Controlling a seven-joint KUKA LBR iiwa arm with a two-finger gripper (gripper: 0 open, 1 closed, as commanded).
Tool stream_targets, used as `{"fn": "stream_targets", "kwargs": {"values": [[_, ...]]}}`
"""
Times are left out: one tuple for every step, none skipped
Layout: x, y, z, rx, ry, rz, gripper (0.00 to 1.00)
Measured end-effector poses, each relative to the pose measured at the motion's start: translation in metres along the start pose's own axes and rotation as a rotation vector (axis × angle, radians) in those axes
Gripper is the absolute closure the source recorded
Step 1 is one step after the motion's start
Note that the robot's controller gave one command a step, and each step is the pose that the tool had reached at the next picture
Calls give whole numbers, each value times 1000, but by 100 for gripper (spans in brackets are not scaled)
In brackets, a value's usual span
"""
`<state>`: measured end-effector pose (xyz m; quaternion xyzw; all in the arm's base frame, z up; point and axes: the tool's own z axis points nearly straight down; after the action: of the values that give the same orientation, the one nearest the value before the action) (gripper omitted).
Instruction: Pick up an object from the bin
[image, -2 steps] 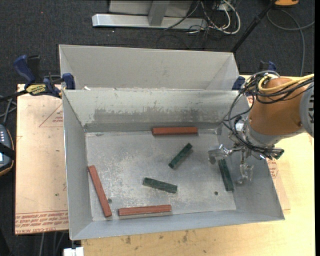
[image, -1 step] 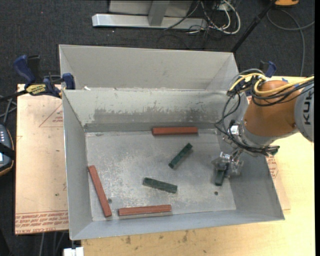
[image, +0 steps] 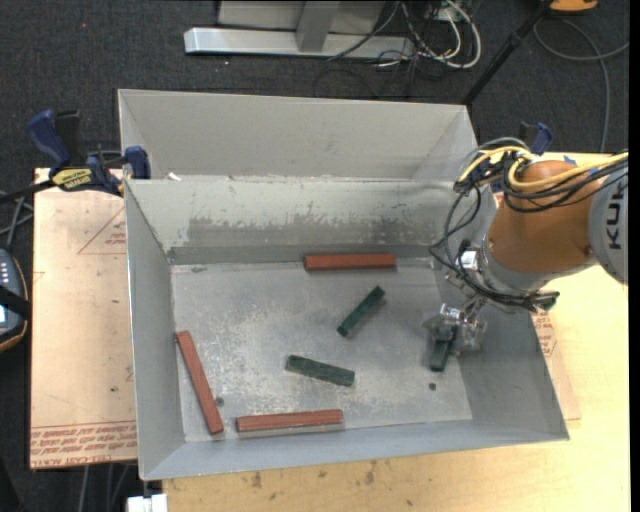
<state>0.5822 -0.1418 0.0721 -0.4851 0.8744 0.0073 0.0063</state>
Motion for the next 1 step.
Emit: {"fn": "stream_targets", "kwargs": {"values": [[-1,0,0,1,2,0,100]]}}
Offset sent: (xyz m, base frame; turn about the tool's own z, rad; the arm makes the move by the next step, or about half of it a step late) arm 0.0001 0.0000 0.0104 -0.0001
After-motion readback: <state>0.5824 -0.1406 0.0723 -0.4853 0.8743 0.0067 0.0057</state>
